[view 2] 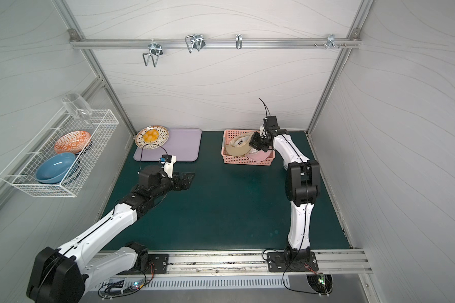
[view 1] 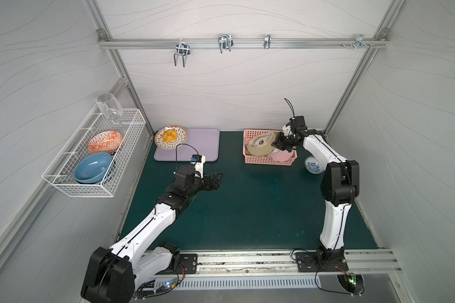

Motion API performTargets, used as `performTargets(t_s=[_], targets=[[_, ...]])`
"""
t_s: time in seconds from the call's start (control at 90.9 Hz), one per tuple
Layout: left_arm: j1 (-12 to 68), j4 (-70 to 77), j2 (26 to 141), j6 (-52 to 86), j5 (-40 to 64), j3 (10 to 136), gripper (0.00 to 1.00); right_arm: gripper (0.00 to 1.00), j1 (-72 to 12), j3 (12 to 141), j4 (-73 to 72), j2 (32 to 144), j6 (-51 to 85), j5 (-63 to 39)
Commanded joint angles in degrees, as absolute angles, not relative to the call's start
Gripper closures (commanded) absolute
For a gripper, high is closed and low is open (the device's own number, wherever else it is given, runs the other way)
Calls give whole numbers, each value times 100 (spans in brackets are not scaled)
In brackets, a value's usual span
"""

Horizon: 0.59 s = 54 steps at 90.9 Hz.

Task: Turn the baseball cap inside out
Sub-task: Pick up the baseball cap from the basket.

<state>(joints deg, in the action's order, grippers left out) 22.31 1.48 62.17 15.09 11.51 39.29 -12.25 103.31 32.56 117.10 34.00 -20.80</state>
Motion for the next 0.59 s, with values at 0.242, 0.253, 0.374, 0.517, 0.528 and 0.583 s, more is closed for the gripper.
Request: performTargets(t_s=[0.242, 0.253, 0.374, 0.517, 0.528, 0.583], targets=[[3457, 197, 7366, -1408, 700, 5907, 0, 100, -1191, 10459, 2982, 10760, 3786, -2856], [3495, 186, 7396, -1504, 702, 5950, 0, 100, -1193, 10459, 2985, 10750, 3800, -2883], [3772, 283, 7862, -2406, 360, 6365, 0, 100, -1228, 10452, 2987, 10642, 3855, -3147], [3847, 402, 8444, -3118, 55, 6821, 0, 100, -1278, 10507, 3146, 10639, 3794, -3355], [3857, 425, 8472, -3181, 27, 6847, 0, 100, -1281, 10514, 3160, 10637, 3787, -3383], [3892, 507, 8618, -3456, -42, 6914, 0, 100, -1301, 10559, 3307, 10624, 3684, -3435]])
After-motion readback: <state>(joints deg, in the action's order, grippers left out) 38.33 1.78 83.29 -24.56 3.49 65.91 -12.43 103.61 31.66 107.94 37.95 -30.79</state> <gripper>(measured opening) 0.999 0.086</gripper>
